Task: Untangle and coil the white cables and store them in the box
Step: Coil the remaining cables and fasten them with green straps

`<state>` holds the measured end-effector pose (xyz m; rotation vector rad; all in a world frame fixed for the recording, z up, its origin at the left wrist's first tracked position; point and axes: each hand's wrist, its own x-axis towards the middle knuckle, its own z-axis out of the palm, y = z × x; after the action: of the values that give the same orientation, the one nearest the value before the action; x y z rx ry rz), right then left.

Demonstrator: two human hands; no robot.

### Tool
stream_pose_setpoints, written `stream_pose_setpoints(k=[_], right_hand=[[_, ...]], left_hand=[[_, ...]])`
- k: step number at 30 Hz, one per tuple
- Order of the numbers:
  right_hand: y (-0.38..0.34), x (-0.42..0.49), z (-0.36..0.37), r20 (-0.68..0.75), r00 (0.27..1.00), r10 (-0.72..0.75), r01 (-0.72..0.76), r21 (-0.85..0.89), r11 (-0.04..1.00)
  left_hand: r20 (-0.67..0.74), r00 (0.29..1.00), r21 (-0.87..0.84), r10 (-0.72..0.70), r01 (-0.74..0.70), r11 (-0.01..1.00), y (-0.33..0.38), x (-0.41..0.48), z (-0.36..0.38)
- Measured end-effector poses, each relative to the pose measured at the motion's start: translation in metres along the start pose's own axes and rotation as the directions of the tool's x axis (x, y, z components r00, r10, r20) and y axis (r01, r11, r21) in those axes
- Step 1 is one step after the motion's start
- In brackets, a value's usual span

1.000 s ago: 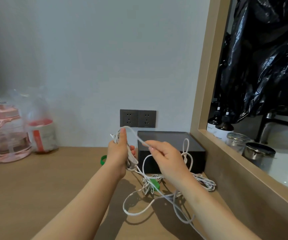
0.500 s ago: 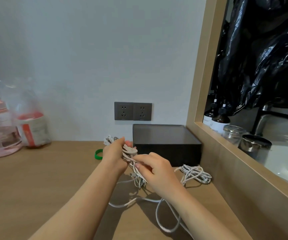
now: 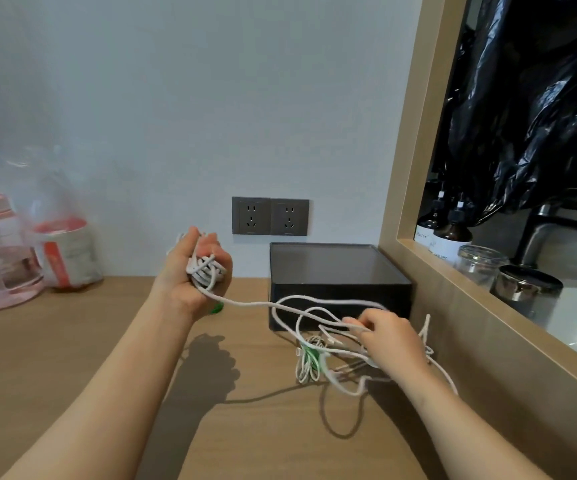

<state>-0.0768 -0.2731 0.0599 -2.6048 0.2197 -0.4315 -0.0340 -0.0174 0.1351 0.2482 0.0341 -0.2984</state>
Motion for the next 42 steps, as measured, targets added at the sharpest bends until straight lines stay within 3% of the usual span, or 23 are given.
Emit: stream_pose_setpoints(k=[2,5,7,9,11,17,23,27,33,37,42], right_hand=[[0.008,0.002,0.000,0.040,0.998,0.043,-0.044,0.031,0.999],[0.002,0.001,0.004,0.137,0.990,0.030,-0.049,0.142,0.989],[-0.009,0.003,0.000,0.229,0.973,0.039,-0.108,0.296,0.949],[-0.019,0.006,-0.008,0.323,0.941,0.101,-0.252,0.470,0.846],[-0.025,0.012,-0.012,0.352,0.929,0.115,-0.305,0.553,0.775],[-0.039,0.022,-0.014,0.023,0.999,-0.036,0.019,0.516,0.856],[-0.059,0.045,-0.010,-0.254,0.961,-0.107,0.228,0.512,0.828],[-0.077,0.058,-0.007,-0.344,0.927,-0.149,0.327,0.550,0.769],[-0.074,0.069,0.018,-0.369,0.923,-0.111,0.335,0.626,0.704],[-0.070,0.074,0.029,-0.346,0.935,-0.077,0.299,0.653,0.695],[-0.073,0.088,0.023,-0.279,0.955,-0.098,0.264,0.653,0.710]], left_hand=[[-0.022,0.998,0.222,0.056,-0.049,0.974,0.003,-0.003,-0.003],[-0.078,0.991,0.539,0.106,-0.048,0.841,-0.008,-0.002,-0.013],[-0.100,0.990,0.627,0.095,-0.011,0.779,-0.018,-0.001,-0.021],[-0.112,0.991,0.702,0.074,0.026,0.712,-0.025,-0.002,-0.028],[-0.102,0.994,0.753,0.050,0.044,0.656,-0.031,-0.004,-0.033],[-0.006,0.999,0.909,0.040,-0.011,0.417,-0.050,-0.002,-0.038],[0.064,0.997,0.971,0.045,-0.073,0.228,-0.052,0.008,-0.038],[0.139,0.985,0.987,0.101,-0.146,0.071,-0.049,0.027,-0.034],[0.133,0.978,0.979,0.161,-0.155,0.133,-0.045,0.054,-0.040],[0.102,0.985,0.974,0.137,-0.127,0.186,-0.038,0.066,-0.039],[0.159,0.977,0.939,0.144,-0.195,0.282,-0.029,0.074,-0.031]])
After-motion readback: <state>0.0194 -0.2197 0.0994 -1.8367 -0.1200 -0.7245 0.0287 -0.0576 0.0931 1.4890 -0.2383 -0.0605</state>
